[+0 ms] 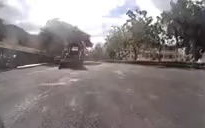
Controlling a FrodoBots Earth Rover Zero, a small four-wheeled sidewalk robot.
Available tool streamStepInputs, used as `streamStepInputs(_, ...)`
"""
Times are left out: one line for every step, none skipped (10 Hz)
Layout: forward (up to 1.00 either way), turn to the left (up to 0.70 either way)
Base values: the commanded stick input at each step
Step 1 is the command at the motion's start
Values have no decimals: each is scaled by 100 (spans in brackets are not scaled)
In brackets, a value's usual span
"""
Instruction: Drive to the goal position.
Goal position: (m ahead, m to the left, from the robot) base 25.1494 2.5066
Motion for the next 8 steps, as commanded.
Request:
streamStepInputs(70,0)
streamStepInputs(70,0)
streamStepInputs(70,0)
streamStepInputs(70,0)
streamStepInputs(70,0)
streamStepInputs(70,0)
streamStepInputs(70,0)
streamStepInputs(70,0)
